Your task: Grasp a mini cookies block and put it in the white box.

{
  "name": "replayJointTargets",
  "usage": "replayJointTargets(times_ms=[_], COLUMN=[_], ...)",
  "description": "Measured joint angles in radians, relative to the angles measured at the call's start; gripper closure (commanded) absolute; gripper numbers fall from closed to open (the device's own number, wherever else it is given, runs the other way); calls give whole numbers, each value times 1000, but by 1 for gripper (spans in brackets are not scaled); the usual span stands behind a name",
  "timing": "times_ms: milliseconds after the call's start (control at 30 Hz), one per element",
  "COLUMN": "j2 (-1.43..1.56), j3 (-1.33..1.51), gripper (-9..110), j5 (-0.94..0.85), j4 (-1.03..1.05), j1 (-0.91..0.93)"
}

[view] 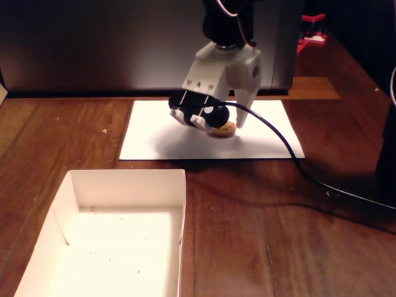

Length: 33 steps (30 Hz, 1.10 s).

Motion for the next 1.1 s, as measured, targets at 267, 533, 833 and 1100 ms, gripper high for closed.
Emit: replayJointTargets(times_ms=[267,533,833,1100], j2=[-29,-57,-84,-94], j3=[-8,-14,-17,-31], gripper=[62,62,62,62], j5=[0,0,-18,-15], j4=[8,9,8,2], j1=[9,28,28,21])
